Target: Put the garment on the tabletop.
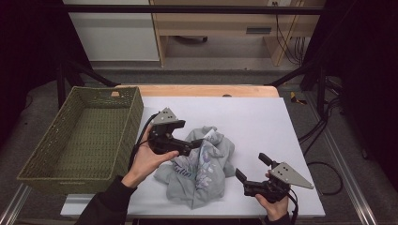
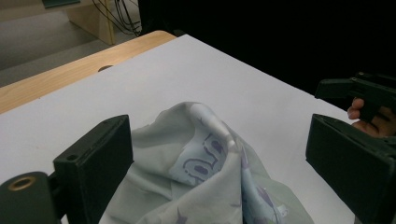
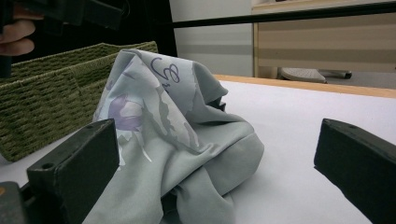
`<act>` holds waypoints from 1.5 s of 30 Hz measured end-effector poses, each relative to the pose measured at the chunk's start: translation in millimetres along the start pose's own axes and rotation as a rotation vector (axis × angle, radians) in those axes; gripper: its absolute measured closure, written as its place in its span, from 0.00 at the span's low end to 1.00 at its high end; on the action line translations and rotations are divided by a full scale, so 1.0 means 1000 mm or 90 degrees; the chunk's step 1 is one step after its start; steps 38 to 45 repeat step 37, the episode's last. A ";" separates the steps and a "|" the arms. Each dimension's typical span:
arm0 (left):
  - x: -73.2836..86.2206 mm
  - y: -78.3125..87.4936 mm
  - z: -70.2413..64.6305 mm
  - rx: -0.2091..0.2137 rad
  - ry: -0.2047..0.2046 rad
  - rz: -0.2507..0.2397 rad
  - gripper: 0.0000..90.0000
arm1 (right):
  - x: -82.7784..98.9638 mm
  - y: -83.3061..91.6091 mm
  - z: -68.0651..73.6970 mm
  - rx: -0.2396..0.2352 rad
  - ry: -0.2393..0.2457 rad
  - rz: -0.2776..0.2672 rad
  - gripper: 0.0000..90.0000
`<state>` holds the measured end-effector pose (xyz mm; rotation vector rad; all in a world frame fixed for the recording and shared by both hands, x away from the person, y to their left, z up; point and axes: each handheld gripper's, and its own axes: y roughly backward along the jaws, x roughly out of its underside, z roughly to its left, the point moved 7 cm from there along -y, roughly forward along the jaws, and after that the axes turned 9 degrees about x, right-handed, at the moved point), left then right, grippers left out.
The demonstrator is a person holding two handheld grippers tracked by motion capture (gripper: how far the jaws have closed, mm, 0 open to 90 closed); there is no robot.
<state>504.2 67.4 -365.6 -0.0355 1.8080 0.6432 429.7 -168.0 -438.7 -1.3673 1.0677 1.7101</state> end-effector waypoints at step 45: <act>0.098 0.095 0.008 -0.109 0.028 -0.123 0.06 | 0.001 0.006 -0.006 0.004 -0.012 0.002 0.00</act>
